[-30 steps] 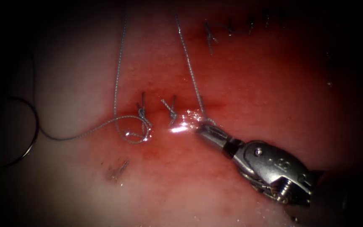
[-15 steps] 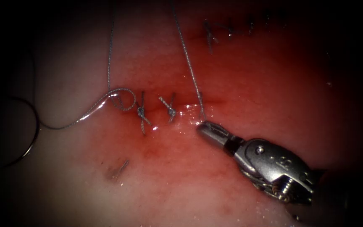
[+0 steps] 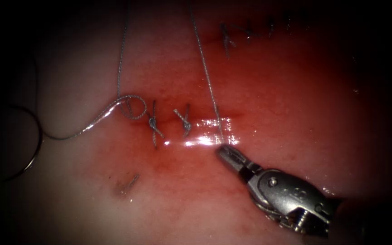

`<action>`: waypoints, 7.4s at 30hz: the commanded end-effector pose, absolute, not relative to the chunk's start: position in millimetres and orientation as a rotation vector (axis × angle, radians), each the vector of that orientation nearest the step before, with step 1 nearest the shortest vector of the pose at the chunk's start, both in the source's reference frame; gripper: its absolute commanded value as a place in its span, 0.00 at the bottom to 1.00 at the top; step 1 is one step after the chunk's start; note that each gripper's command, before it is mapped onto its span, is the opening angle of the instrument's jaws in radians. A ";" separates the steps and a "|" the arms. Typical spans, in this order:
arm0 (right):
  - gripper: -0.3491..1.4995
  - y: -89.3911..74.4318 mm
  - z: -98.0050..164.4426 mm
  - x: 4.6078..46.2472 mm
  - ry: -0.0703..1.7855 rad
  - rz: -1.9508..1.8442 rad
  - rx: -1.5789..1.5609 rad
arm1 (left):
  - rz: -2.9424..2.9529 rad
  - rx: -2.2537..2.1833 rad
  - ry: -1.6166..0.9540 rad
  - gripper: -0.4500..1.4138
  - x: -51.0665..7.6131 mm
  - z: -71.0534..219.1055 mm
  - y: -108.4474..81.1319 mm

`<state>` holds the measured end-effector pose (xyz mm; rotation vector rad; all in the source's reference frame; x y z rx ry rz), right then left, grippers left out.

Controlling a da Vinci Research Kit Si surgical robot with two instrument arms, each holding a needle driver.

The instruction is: Wound Closure

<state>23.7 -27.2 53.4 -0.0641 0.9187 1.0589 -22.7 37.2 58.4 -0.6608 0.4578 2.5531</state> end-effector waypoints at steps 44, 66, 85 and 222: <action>0.40 -16.8 49.2 23.6 1.189 0.943 0.066 | 2.768 -0.900 0.301 0.00 -24.3 43.6 8.7; 0.00 -7.2 53.8 25.4 1.573 0.732 0.221 | 2.933 -0.819 0.182 0.00 -27.4 51.6 1.4; 0.00 -7.4 53.4 23.7 1.577 0.042 0.651 | 2.929 -0.891 0.090 0.00 -30.3 55.0 4.4; 0.00 -3.4 53.8 27.5 0.999 -0.359 0.606 | 3.118 -0.780 -0.135 0.00 -26.0 47.1 -24.2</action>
